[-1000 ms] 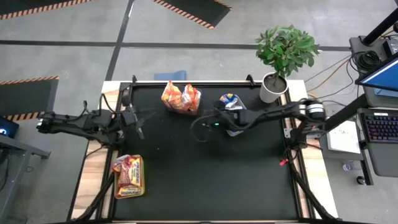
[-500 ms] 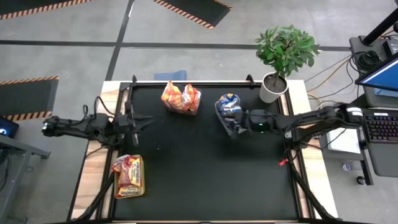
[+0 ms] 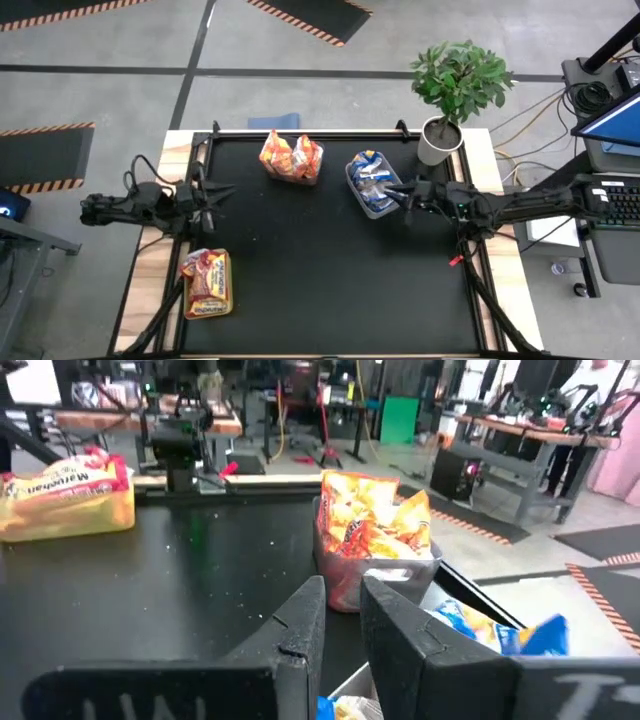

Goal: Sort Maruchan noodles
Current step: Return to Home Position

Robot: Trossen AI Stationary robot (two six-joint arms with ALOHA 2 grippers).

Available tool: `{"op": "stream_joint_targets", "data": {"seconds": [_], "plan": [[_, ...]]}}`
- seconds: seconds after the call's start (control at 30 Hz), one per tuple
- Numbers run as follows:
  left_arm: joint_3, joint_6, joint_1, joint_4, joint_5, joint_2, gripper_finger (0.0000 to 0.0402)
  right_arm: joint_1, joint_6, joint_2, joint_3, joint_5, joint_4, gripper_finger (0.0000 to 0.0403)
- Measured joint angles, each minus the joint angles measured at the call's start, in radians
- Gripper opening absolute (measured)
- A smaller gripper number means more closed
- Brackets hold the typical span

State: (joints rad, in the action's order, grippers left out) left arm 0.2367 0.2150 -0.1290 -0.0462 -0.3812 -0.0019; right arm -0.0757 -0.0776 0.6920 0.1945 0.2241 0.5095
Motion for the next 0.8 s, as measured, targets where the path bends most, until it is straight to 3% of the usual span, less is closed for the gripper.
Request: {"op": "stream_joint_targets", "data": {"seconds": [0.43, 0.8], "plan": [[-0.019, -0.030, 0.000, -0.027, -0.002, 0.002, 0.0037, 0.000, -0.023, -0.333, -0.182, -0.027, -0.015, 0.0058], [-0.096, -0.129, 0.000, 0.010, -0.002, 0.002, 0.0037, -0.002, -0.026, -0.551, -0.182, -0.122, -0.163, 0.0058]]}}
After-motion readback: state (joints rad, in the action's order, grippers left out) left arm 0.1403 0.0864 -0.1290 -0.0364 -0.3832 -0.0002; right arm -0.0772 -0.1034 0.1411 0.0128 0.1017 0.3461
